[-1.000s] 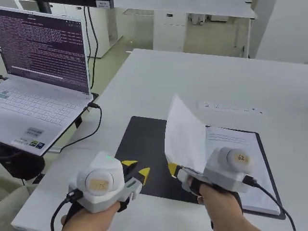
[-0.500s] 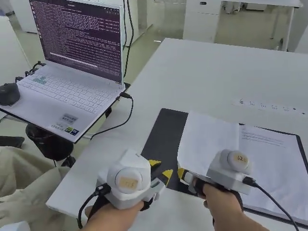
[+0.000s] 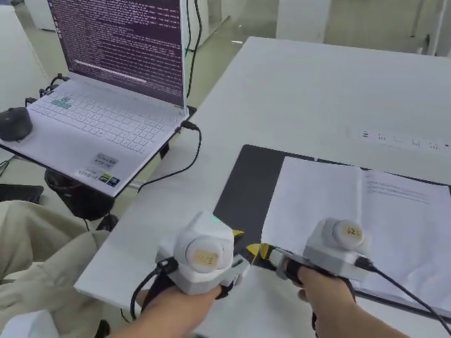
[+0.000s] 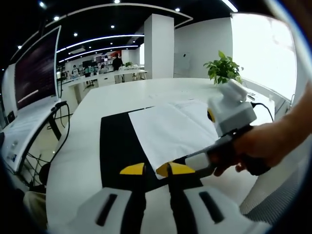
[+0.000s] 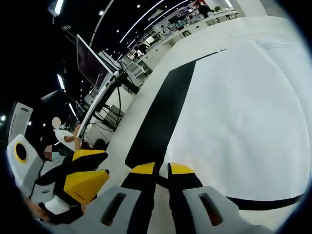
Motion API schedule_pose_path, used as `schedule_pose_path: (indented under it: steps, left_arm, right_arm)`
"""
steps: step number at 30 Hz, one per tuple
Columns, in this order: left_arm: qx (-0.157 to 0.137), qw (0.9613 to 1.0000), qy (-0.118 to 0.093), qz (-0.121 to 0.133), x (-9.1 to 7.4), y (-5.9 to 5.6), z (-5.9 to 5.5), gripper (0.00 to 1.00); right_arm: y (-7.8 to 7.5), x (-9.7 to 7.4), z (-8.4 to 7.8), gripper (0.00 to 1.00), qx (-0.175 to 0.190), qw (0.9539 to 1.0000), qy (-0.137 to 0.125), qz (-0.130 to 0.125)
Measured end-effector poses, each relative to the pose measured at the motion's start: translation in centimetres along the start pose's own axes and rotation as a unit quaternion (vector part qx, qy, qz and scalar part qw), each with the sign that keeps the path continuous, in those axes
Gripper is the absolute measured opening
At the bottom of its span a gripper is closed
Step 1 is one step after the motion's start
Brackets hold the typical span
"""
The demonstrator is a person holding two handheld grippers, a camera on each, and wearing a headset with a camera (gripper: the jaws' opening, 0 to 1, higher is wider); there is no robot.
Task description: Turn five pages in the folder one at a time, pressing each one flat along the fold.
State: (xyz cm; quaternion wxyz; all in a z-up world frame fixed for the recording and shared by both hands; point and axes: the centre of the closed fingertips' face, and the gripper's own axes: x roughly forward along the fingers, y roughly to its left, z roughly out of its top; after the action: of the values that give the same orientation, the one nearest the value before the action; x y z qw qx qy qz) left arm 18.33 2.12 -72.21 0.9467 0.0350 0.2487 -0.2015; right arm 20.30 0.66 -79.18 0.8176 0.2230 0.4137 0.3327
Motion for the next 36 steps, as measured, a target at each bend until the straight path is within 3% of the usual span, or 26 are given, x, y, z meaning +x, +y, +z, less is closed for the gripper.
schedule_pose_path:
  steps: [2, 8, 15, 20, 25, 26, 31, 36]
  left_arm:
    - [0.002, 1.0000, 0.002, 0.000, 0.4, -0.1, 0.0, 0.16]
    - [0.002, 1.0000, 0.006, -0.003, 2.0, -0.8, 0.1, 0.15]
    - [0.012, 0.9991, 0.037, -0.018, 5.1, -2.5, -1.6, 0.15]
    - [0.012, 0.9980, 0.060, -0.012, 6.5, -2.9, -3.0, 0.15]
    - [0.006, 0.9971, 0.075, 0.004, 6.9, -2.7, -4.2, 0.14]
    - [0.013, 0.9981, 0.060, 0.007, 6.8, -2.6, -3.8, 0.14]
    - [0.016, 0.9980, 0.059, 0.016, 6.6, -2.6, -4.1, 0.13]
    - [0.024, 0.9982, 0.050, 0.022, 6.6, -2.6, -4.1, 0.13]
  right_arm:
    - [-0.2, -0.6, -0.2, 0.08, -0.017, 0.9999, 0.001, 0.001]
    - [-1.0, -3.3, 0.2, 0.08, -0.014, 0.9998, -0.009, 0.015]
    - [-4.8, -7.0, 2.0, 0.06, 0.017, 0.9987, -0.046, -0.012]
    - [-7.1, -8.6, 3.2, 0.04, 0.054, 0.9962, -0.065, -0.021]
    - [-8.7, -9.4, 4.2, 0.00, 0.081, 0.9936, -0.074, -0.025]
    - [-8.9, -9.5, 4.5, 0.00, 0.086, 0.9931, -0.076, -0.023]
    - [-10.0, -9.0, 5.4, 0.00, 0.109, 0.9917, -0.069, -0.009]
    - [-10.7, -8.9, 6.8, 0.00, 0.178, 0.9814, -0.072, 0.010]
